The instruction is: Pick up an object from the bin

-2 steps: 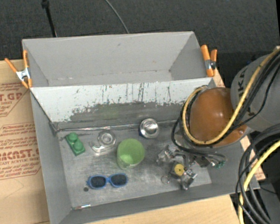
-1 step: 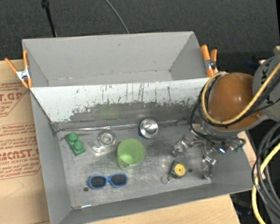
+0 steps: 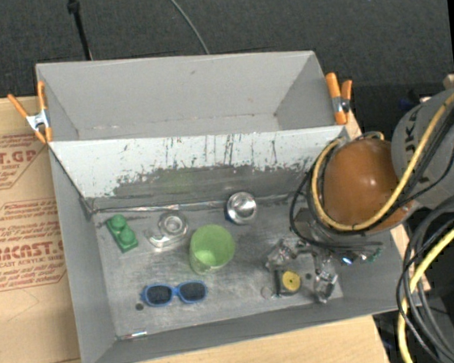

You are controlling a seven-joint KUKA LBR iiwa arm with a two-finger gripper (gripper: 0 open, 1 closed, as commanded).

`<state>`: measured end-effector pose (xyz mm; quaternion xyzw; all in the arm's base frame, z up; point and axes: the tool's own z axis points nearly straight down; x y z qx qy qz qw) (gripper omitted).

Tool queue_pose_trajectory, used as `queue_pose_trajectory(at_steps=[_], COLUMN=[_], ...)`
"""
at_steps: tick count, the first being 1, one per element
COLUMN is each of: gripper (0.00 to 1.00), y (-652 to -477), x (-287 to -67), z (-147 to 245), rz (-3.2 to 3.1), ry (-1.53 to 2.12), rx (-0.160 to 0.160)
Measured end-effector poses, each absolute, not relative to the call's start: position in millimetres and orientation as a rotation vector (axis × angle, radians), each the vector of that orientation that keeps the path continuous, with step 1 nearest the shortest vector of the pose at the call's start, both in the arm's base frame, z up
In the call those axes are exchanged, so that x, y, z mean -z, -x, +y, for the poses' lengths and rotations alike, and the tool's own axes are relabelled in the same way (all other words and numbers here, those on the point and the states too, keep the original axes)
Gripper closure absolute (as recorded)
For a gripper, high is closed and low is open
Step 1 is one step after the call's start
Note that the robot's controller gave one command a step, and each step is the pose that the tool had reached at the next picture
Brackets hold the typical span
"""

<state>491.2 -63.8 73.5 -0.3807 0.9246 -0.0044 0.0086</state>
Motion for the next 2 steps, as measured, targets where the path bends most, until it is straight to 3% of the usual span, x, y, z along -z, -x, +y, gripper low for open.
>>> queue_pose_trajectory(at_steps=[1,2], gripper=[1.0,1.0], y=[-490.8,-510.0], x=[-73,-221], z=[-62,-55], rz=[2.89,2.897], ry=[1.186,1.19], rx=[0.006,0.005])
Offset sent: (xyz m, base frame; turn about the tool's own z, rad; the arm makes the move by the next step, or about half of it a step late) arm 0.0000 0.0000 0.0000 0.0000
